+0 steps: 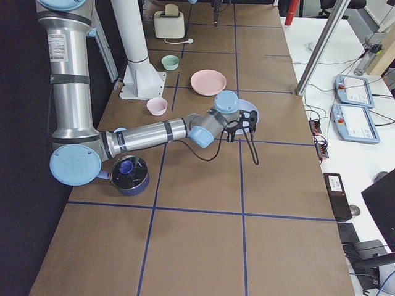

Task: Stack three plates with pink and blue
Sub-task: 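Lift the light blue plate with the right gripper while the left arm retracts, then lower the light blue plate onto the pink plate and open the right gripper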

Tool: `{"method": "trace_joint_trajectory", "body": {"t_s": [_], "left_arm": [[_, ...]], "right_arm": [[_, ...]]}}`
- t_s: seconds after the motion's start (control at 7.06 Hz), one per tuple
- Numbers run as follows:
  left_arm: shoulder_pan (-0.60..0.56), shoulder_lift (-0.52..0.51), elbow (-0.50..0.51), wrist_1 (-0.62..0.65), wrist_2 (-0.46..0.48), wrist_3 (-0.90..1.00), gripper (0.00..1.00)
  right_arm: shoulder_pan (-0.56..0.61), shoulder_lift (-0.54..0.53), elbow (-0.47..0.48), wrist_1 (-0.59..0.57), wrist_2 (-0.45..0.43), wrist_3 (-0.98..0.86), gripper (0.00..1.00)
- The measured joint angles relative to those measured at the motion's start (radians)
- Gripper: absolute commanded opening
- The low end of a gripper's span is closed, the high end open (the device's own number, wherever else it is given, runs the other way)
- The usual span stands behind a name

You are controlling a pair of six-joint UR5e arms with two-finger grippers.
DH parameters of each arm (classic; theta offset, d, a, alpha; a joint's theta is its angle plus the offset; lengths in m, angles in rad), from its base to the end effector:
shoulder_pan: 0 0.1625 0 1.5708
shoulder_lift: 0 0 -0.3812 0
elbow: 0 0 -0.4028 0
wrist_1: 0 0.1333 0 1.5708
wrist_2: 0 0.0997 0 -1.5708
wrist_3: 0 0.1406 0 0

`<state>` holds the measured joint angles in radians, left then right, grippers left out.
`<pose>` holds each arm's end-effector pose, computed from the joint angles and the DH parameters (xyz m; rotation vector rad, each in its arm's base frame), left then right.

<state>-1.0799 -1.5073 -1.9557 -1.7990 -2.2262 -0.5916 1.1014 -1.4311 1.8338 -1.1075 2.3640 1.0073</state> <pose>0.1943 -0.4645 0.4587 0.1248 0.8192 0.0852 -0.2253 -0.5174 0.3701 0.1058 -1.0949 0.1395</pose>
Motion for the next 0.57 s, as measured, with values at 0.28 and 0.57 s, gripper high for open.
{"method": "trace_joint_trajectory", "body": {"t_s": [0.28,0.57], "left_arm": [[-0.093,0.007,0.081,-0.001,-0.037,0.192,1.0],[-0.132,0.007,0.125,-0.002,-0.053,0.269,1.0]], "right_arm": [[-0.177,0.119,0.066,-0.125,-0.106,0.145,0.0],[-0.363,0.193,0.077,-0.148,-0.269,0.272,0.0]]}}
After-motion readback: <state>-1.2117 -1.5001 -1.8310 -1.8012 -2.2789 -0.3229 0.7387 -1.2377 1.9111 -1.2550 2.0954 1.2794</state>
